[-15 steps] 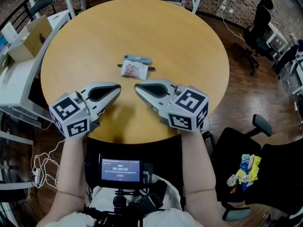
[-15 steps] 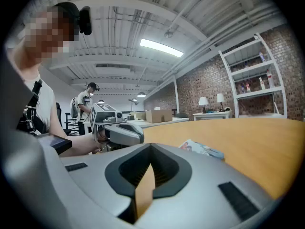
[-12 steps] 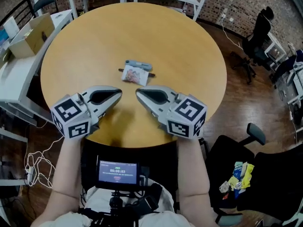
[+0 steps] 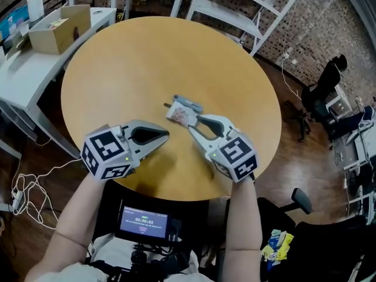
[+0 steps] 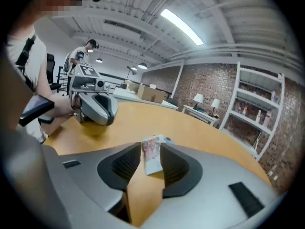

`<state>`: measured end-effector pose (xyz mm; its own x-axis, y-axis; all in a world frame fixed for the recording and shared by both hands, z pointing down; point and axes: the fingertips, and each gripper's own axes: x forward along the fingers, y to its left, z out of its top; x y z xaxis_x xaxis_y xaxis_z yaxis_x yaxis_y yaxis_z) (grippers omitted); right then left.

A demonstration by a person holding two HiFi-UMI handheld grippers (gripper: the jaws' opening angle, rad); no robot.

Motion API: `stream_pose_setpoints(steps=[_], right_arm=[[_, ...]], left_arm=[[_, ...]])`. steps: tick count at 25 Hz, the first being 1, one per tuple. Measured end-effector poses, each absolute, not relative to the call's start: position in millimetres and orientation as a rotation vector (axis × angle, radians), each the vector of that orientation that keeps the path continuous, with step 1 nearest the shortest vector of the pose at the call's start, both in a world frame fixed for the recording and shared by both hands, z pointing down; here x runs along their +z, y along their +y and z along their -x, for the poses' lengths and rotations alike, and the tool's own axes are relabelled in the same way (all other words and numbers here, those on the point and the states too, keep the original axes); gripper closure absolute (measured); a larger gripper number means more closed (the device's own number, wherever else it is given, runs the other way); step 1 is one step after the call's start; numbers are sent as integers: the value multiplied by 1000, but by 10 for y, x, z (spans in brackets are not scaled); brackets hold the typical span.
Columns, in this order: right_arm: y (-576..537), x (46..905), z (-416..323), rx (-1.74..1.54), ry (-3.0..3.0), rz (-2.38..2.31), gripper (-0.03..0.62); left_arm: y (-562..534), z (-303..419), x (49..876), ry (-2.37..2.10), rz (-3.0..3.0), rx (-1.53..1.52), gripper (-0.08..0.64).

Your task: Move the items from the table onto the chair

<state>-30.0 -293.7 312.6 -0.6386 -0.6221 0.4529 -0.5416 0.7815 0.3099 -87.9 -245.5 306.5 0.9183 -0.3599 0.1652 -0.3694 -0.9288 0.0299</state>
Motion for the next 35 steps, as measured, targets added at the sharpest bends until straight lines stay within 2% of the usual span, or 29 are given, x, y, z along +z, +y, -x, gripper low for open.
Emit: stream_pose_setpoints(steps=[3,4,7,15,16,17,19,30,35], right_arm=[[-3086,3159,331,-245,-2343,-771,422],[-3117,3172,358,-244,-2332,-737,372],[-3214,3244,456,-221,-2322,-667,342],[-3328,3586,445,-142,-2187,-615,344],[-3317,3584,451,-157,-2173,-614,351],[-3309,3577,456,-178,-2158,-616,394],[-3308,3534,454,-218,-2140,-636,407],[-3127,3156,391,-384,-2197,-773,414],[-2816,3067,487,-343,-2385,-793,414]], left_arm=[[-2461,876,3062,-576,-3018,233,552],[-2461,869,3059,-576,-3020,235,552],[-2464,867,3054,-574,-3022,252,552],[-2457,885,3064,-569,-3019,246,552],[-2459,894,3062,-572,-3017,251,552],[-2462,902,3061,-574,-3016,253,552],[-2469,905,3066,-573,-3017,245,552],[-2468,915,3079,-569,-3016,242,552],[-2466,960,3079,-567,-3016,238,552]])
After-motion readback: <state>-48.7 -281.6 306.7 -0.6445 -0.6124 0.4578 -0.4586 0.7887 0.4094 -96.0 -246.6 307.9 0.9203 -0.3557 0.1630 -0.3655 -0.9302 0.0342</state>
